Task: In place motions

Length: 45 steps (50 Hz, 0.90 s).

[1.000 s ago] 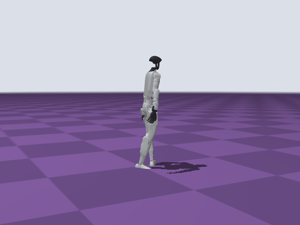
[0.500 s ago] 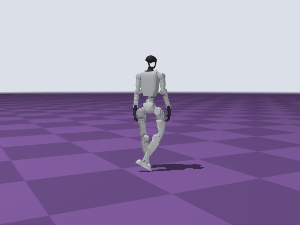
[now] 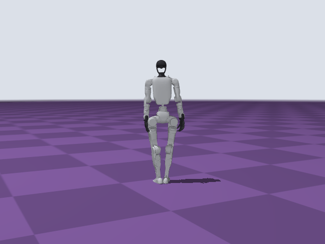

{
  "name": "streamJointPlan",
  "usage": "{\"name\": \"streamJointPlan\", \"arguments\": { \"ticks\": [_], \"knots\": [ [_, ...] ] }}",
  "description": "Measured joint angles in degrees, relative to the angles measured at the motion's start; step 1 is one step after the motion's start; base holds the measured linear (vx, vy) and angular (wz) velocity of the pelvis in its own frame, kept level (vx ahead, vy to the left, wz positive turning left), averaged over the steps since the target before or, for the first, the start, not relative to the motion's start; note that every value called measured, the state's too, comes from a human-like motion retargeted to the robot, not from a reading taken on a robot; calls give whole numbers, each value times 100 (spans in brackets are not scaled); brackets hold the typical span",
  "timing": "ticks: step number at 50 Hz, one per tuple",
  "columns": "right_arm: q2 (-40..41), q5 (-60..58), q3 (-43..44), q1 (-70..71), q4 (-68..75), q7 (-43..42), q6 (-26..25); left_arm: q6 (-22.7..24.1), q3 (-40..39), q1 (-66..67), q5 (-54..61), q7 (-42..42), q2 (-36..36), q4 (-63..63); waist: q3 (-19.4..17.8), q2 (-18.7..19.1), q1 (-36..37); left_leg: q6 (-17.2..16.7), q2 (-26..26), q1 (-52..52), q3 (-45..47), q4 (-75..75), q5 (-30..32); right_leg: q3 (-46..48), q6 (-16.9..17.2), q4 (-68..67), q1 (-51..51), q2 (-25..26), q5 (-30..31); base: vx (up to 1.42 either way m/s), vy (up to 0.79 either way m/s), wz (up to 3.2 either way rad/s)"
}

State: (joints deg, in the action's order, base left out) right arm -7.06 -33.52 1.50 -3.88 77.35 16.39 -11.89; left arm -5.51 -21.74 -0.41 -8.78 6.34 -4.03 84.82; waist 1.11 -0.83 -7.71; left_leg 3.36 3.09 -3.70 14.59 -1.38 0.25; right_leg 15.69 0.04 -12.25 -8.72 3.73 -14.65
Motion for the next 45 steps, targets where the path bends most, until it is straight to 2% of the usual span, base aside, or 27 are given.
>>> {"name": "streamJointPlan", "arguments": {
  "ticks": [5, 8, 10, 14, 15, 18, 20, 22, 25, 27, 29, 31, 33, 35, 38, 40, 43, 45],
  "knots": [
    [38, 11, -5, 146, -278, -361, 168, 190, -345, 290, 250, -336, 34, 250, 133, -51, -275, -45, 1, -100, -68, -407, -241, -58, 148, 2, -30, -57, -34, -13, -5, 13],
    [33, 64, 39, 213, -380, -514, 229, 238, -489, 381, 467, -539, 85, 323, 182, -154, -51, -88, -1, -188, 219, -810, -336, -310, 217, -5, -84, -171, 58, -15, 5, -89],
    [17, 36, 64, 225, -430, -492, 248, 267, -544, 449, 539, -523, 126, 330, 245, -223, 69, -1, 49, -327, 234, -1120, -377, -524, 252, -6, -149, -255, 148, -13, 7, -113],
    [0, 4, 56, 219, -471, -510, 253, 212, -535, 467, 563, -420, 181, 304, 202, -259, 130, 364, 423, -579, -1018, -1523, -370, -1035, 363, -63, -217, -304, 343, -22, 10, -136],
    [-4, 19, 46, 209, -466, -523, 269, 195, -515, 445, 554, -407, 182, 309, 168, -256, 184, 375, 529, -602, -1436, -1548, -343, -1198, 377, -88, -234, -275, 400, -27, 14, -205],
    [-13, -1, 2, 169, -418, -474, 252, 154, -427, 397, 474, -341, 146, 310, 125, -192, 384, 88, 601, -503, -2241, -1346, -313, -1766, 347, -155, -333, -30, 604, -31, 16, -239],
    [-21, -57, -17, 167, -391, -432, 221, 142, -342, 381, 417, -249, 96, 283, 104, -101, 367, -58, 442, -417, -2137, -1162, -415, -2084, 330, -192, -427, 155, 755, -36, 18, -225],
    [-40, -111, -38, 174, -400, -396, 213, 134, -261, 390, 340, -154, 32, 241, 105, 7, 91, 163, 315, -357, -1636, -954, -588, -2303, 302, -163, -525, 295, 924, -45, 23, -178],
    [-72, -99, -102, 217, -467, -348, 207, 104, -221, 373, 193, -29, -114, 225, 114, 306, -632, 190, 84, -298, -1197, -627, -577, -2456, 240, -9, -758, 565, 1260, -59, 33, -146],
    [-81, 28, -175, 289, -510, -379, 207, 77, -289, 350, 108, 11, -223, 206, 50, 338, -985, 91, -68, -342, -772, -603, -624, -2617, 220, 127, -865, 600, 1369, -63, 44, -206],
    [-95, 223, -223, 380, -512, -412, 230, 69, -342, 391, 53, 45, -376, 135, -66, 379, -1150, 25, -274, -269, -59, -538, -734, -2613, -3, 237, -972, 693, 1277, -56, 48, -330],
    [-115, 389, -242, 468, -455, -387, 242, 66, -404, 508, -20, 68, -536, 55, -128, 463, -1178, -28, -494, -162, 727, -456, -865, -2055, -431, 226, -1123, 685, 990, -49, 47, -377],
    [-150, 469, -242, 532, -373, -337, 183, 39, -507, 677, -121, 30, -673, 36, -98, 552, -1144, -128, -700, -50, 1588, -351, -972, -978, -776, 148, -1245, 492, 584, -53, 57, -399],
    [-194, 508, -209, 577, -296, -356, 117, 2, -605, 852, -197, -50, -761, 68, -26, 609, -1076, -255, -841, 71, 2450, -246, -1050, 346, -909, 48, -1263, 190, 160, -49, 56, -404],
    [-284, 553, -116, 619, -195, -455, 99, -33, -664, 1071, -197, -58, -799, 147, 49, 697, -925, -461, -948, 284, 3480, -79, -1123, 2365, -841, -162, -1038, -244, -339, -42, 50, -382],
    [-348, 573, -47, 629, -134, -486, 68, -85, -686, 1169, -199, 6, -783, 185, 98, 749, -828, -610, -981, 432, 4094, -11, -1170, 3323, -744, -304, -825, -403, -555, -37, 43, -347],
    [-413, 608, 77, 633, -9, -545, -5, -167, -733, 1210, -231, 72, -712, 200, 228, 795, -793, -844, -1008, 558, 4687, -66, -1195, 4113, -469, -349, -600, -519, -643, -38, 39, -296],
    [-427, 693, 153, 666, 140, -633, -83, -204, -769, 1178, -241, 48, -638, 186, 377, 773, -775, -995, -990, 593, 4980, -178, -1137, 4301, -471, -334, -627, -559, -522, -38, 34, -273]
  ]
}}
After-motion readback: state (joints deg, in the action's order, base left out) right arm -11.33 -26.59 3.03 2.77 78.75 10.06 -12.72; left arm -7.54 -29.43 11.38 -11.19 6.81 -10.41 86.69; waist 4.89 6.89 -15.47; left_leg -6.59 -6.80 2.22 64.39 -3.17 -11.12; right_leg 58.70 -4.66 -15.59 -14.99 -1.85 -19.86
